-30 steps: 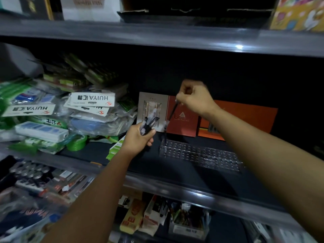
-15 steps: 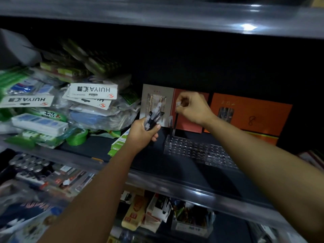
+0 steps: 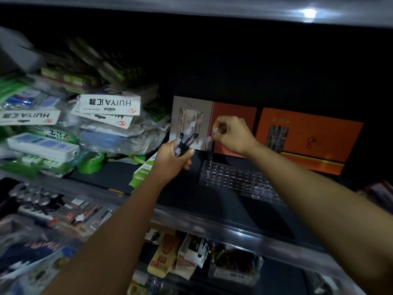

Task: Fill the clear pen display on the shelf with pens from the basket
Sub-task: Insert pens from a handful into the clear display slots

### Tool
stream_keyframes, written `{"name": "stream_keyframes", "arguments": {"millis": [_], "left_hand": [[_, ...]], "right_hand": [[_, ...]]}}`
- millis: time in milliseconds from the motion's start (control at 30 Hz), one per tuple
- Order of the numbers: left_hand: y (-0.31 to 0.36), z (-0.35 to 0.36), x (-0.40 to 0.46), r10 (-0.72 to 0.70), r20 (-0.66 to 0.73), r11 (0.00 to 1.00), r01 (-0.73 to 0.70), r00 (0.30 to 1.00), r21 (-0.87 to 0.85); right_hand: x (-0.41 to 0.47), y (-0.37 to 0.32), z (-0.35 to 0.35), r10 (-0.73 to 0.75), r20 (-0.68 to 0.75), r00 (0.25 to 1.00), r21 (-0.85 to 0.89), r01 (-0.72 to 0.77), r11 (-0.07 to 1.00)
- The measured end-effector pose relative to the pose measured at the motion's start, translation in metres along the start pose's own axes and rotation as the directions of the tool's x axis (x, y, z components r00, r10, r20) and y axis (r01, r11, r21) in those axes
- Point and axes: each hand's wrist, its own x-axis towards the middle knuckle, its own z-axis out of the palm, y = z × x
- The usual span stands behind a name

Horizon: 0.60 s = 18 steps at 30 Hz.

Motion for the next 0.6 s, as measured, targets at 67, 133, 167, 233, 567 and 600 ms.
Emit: {"name": "stream_keyframes", "arguments": {"millis": [67,133,167,233,567,600], "left_hand": [[-0.001,0.0,0.0,0.005,0.002,1.0,-0.005,1.0,0.013],[-0.003,0.0,0.0,0.004,0.004,1.0,-0.004,1.0,0.012],[-0.004,0.0,0.0,0.001,0.003,1.0,-0.001,1.0,0.011],[-0.005,0.001,0.001,-0.003,0.002,1.0,0.003,1.0,0.024],[-0.008,0.006,0.002,-0.017,0.027,1.0,0.017,0.999,-0.006],[-0.008,0.007,0.002,-0.018,0.027,1.0,0.018,0.999,-0.012]], "right_hand": [[-0.001,0.002,0.002,0.011,0.032,0.999,-0.008,-0.011,1.0],[-0.001,0.005,0.005,0.022,0.067,0.998,-0.024,-0.02,1.0],[-0.001,0.007,0.006,0.029,0.084,0.996,-0.039,-0.026,0.999],[-0.001,0.011,0.009,0.047,0.107,0.993,-0.065,-0.04,0.997],[0.002,0.011,0.004,0.031,0.134,0.99,-0.098,-0.018,0.995],[0.001,0.01,0.003,0.021,0.126,0.992,-0.112,-0.007,0.994]]}}
